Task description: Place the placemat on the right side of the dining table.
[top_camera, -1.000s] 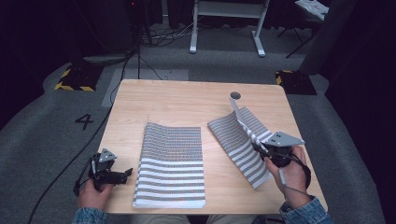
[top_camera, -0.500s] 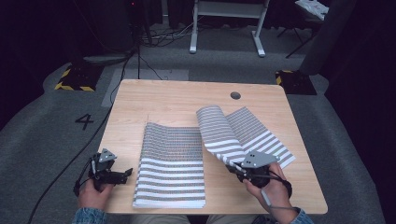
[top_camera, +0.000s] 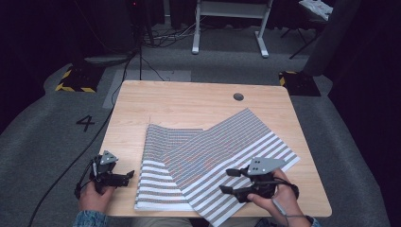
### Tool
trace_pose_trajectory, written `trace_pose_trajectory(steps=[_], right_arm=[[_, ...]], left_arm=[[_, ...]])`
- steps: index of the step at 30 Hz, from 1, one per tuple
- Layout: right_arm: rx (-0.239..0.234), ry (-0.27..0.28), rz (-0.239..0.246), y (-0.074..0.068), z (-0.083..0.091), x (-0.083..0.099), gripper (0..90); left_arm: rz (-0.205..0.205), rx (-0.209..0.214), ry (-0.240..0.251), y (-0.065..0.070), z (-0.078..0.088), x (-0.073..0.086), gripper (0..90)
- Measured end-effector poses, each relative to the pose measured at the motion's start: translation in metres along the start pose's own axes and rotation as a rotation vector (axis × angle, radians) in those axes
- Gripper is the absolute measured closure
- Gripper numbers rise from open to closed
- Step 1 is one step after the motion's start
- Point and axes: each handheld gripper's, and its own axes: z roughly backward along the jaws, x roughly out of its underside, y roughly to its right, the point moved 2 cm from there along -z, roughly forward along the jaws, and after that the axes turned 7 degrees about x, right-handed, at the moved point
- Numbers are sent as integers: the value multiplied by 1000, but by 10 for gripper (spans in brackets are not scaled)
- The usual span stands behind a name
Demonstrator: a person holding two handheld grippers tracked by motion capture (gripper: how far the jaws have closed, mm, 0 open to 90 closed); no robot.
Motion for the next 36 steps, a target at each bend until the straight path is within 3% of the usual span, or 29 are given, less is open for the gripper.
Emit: trace_pose_trajectory(steps=[1, 2, 3, 4, 5, 7, 8, 9, 10, 14, 17, 20, 24, 29, 36], right_arm=[[0, 0, 0, 0, 0, 0, 392], [61, 4, -8, 8, 4, -1, 388], [132, 4, -11, 17, 9, -1, 380], [274, -9, -38, 40, 18, 1, 368], [274, -9, -38, 40, 18, 1, 368], [339, -11, -81, 58, 24, 6, 351], [405, -18, -137, 76, 29, 13, 331], [405, -18, -137, 76, 29, 13, 331], [472, -48, -180, 95, 31, 24, 306], [543, -93, -235, 116, 32, 39, 291], [617, -172, -308, 139, 31, 63, 274], [634, -194, -323, 146, 30, 72, 268], [677, -255, -381, 157, 26, 94, 266], [722, -287, -404, 164, 26, 107, 258], [706, -319, -437, 166, 22, 118, 240]], left_arm=[[0, 0, 0, 0, 0, 0, 2], [-2, -2, -3, 0, 0, 0, 2], [-9, 1, -13, 0, 1, 0, 2], [-7, 0, -13, 0, 1, 1, 2], [-8, 3, -13, 0, 1, 1, 2], [-1, 1, -4, 1, 1, 1, 2], [-2, 5, -6, 1, 1, 1, 2], [-2, 5, -6, 1, 1, 1, 2], [-1, 5, -5, 1, 1, 1, 2], [-1, 5, -5, 1, 1, 1, 2], [-1, 5, -5, 1, 1, 1, 2], [-1, 3, -4, 1, 1, 1, 2], [-1, 2, -4, 1, 1, 1, 1], [-7, 1, -13, 0, 1, 1, 1], [-8, 7, -11, 0, 1, 0, 2]])
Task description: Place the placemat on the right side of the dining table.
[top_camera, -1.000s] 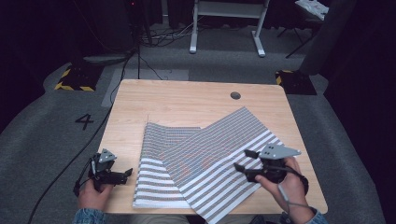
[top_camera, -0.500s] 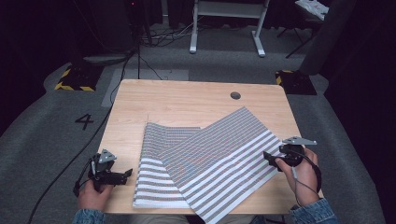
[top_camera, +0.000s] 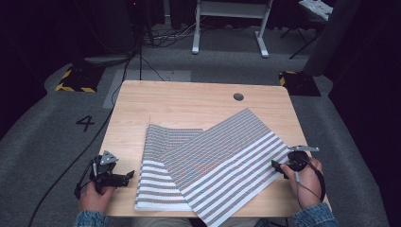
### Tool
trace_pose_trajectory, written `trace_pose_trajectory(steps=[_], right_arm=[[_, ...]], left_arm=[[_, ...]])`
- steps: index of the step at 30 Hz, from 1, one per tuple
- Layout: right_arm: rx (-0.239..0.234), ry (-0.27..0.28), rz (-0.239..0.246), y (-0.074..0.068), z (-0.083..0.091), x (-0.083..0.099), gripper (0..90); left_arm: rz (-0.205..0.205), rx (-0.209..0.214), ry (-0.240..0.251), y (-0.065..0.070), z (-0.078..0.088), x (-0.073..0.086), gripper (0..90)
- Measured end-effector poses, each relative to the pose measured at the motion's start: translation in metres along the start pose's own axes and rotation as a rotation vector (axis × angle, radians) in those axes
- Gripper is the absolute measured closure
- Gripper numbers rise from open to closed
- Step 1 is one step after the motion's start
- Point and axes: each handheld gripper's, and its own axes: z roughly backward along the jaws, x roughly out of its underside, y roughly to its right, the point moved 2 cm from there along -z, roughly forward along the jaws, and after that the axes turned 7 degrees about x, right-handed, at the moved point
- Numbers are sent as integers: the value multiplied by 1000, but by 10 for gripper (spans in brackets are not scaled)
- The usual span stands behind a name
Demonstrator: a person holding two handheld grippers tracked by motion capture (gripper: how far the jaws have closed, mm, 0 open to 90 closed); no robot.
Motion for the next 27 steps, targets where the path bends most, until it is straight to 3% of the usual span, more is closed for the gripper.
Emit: trace_pose_trajectory(steps=[4, 9, 14, 15, 18, 20, 21, 22, 24, 27], right_arm=[[29, 14, -4, -4, -3, 3, 203], [30, 3, -4, -4, -3, 2, 206], [26, -3, -6, -7, -2, 0, 277], [9, 12, 11, -9, 0, 0, 425], [-10, 23, 27, -14, 1, 0, 562], [-16, 27, 36, -15, 2, -1, 607], [-34, 39, 45, -17, 2, 0, 745], [-34, 39, 45, -17, 2, 0, 745], [-45, 59, 79, -20, 3, 0, 832], [-39, 76, 102, -21, 5, 1, 851]], left_arm=[[-1, -1, -4, 0, 0, 0, 2], [-1, -2, -4, 0, 0, 0, 2], [3, -9, 0, 1, 0, 1, 2], [9, -8, 4, 1, 0, 1, 2], [9, -8, 4, 1, 0, 1, 2], [9, -8, 4, 1, 0, 1, 2], [9, -8, 4, 1, 0, 1, 2], [9, -8, 4, 1, 0, 1, 2], [0, -6, -1, 0, 0, 0, 1], [-1, -2, -4, 0, 0, 0, 2]])
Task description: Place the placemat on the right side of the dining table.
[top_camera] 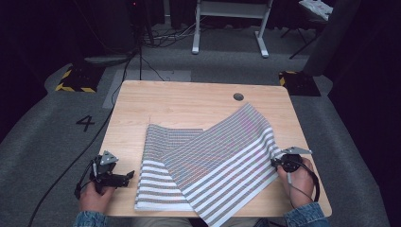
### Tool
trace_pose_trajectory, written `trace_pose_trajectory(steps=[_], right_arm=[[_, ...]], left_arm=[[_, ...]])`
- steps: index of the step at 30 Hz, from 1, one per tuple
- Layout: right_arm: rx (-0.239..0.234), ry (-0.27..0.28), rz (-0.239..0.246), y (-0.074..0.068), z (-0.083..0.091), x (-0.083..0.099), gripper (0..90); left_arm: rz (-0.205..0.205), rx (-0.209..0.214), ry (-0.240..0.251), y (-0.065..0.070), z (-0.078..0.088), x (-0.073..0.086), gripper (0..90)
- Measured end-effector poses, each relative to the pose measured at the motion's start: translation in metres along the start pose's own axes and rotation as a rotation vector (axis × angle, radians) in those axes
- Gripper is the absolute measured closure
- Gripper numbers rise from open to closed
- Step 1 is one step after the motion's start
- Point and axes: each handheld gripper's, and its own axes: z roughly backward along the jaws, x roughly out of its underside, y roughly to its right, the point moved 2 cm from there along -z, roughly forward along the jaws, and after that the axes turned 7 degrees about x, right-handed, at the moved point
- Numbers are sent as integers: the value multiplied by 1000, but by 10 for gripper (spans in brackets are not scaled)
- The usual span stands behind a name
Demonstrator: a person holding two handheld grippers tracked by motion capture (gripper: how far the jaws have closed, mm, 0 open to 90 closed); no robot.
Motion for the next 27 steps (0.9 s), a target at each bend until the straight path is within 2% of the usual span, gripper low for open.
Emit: trace_pose_trajectory(steps=[1, 2, 3, 4, 5, 8, 10, 13, 20, 22, 23, 27], right_arm=[[-1, 24, 4, 0, 4, -3, 857], [-1, 24, 4, 0, 4, -3, 857], [8, 61, 11, 1, 13, -9, 861], [8, 61, 11, 1, 13, -9, 861], [18, 98, 32, 2, 20, -15, 862], [29, 124, 50, 5, 28, -23, 862], [45, 146, 73, 9, 35, -32, 862], [66, 162, 81, 15, 41, -43, 863], [127, 160, 108, 37, 42, -70, 862], [151, 151, 116, 48, 39, -81, 862], [151, 151, 116, 48, 39, -81, 862], [195, 139, 131, 63, 27, -98, 861]], left_arm=[[5, -1, 7, 0, 0, 0, 2], [2, -5, 9, 0, -1, 0, 2], [7, -5, 8, -1, -2, -1, 2], [7, -5, 8, -1, -2, -1, 2], [2, -8, 4, -1, -2, -2, 2], [15, -9, 11, -1, -4, -4, 2], [13, -13, 16, -1, -5, -5, 1], [6, -14, 6, -2, -5, -6, 1], [6, -9, 4, -1, -5, -6, 2], [13, -6, 10, -1, -5, -6, 2], [13, -10, 11, 0, -5, -5, 2], [1, -10, 8, 0, -4, -4, 1]])
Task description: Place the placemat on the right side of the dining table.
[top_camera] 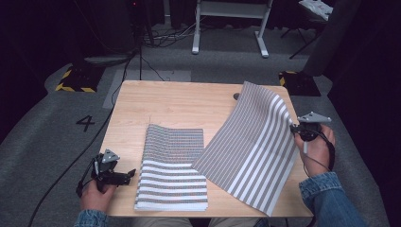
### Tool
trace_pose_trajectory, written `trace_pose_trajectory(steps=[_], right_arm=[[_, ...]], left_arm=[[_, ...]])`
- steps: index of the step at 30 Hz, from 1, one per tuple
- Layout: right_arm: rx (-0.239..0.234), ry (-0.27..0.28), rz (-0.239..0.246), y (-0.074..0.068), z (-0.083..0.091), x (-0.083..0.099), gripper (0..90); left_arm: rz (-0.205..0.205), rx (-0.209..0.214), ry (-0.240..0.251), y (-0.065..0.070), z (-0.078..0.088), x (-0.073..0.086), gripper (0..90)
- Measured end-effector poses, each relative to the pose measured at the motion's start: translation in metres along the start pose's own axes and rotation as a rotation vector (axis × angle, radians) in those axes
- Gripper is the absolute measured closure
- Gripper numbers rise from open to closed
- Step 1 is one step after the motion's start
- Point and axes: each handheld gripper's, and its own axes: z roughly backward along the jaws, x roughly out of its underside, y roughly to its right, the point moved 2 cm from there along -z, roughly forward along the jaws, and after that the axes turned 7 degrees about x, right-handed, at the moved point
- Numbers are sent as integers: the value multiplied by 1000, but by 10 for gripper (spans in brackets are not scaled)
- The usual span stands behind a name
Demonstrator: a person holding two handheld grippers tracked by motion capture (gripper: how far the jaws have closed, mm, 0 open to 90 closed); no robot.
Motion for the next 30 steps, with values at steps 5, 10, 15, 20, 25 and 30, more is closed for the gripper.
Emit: trace_pose_trajectory(steps=[5, 10, 15, 20, 25, 30], right_arm=[[45, -5, 13, 13, -18, -8, 853], [103, 28, 9, 24, -38, -7, 615], [101, 54, -42, 26, -36, 0, 479], [28, 79, -69, 10, -14, 4, 434], [-55, 81, -93, -10, 6, 4, 399], [-158, 79, -98, -43, 33, 0, 376]], left_arm=[[2, 6, 0, 2, 1, 2, 1], [2, 7, 0, 2, 1, 2, 2], [0, 6, -8, 1, 1, 1, 0], [-2, 3, -2, 1, 0, 0, 0], [-3, 8, -1, 0, -1, -2, 1], [-4, 10, -8, -1, -2, -3, 2]])
